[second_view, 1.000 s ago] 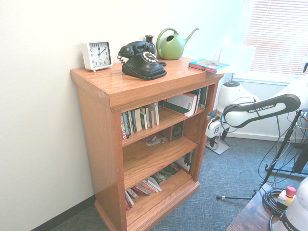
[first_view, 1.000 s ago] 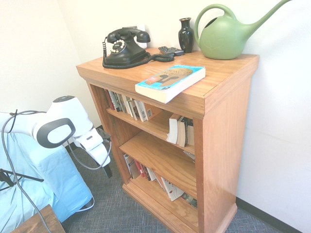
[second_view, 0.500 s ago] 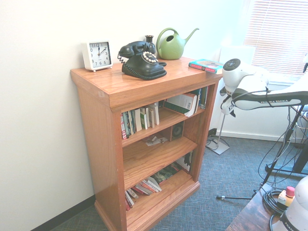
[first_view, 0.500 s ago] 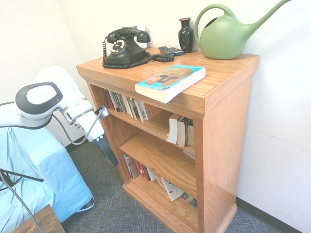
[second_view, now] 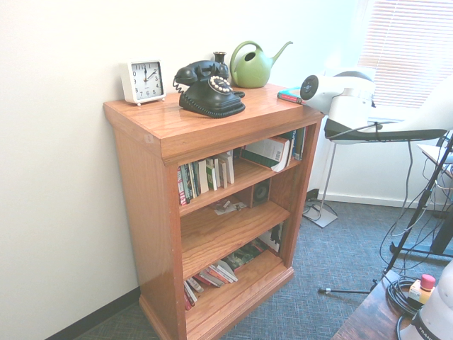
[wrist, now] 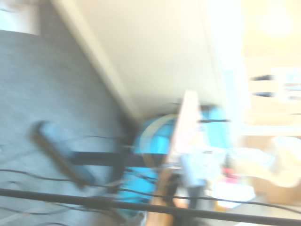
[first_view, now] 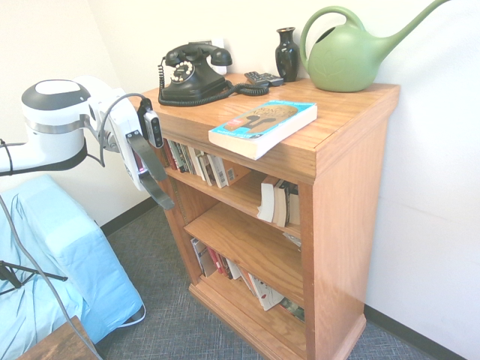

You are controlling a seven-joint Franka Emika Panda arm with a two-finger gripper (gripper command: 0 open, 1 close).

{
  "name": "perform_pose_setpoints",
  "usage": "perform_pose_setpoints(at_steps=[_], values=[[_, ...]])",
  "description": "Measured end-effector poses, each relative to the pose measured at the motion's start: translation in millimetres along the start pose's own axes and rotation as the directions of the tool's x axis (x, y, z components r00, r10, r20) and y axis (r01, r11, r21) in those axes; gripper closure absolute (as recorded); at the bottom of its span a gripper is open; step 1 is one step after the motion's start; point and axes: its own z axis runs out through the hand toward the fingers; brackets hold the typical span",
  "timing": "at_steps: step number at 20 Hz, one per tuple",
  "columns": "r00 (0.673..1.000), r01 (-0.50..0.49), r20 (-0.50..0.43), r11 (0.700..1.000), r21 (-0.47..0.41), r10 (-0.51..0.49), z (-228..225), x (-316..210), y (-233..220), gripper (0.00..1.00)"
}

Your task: Organize the shelf

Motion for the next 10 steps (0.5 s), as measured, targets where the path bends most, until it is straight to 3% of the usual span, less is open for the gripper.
perform_pose_setpoints(at_steps=[10], values=[[0.995, 0.006, -0.098, 0.992, -0.125, -0.018, -1, 32, -34, 0.00]])
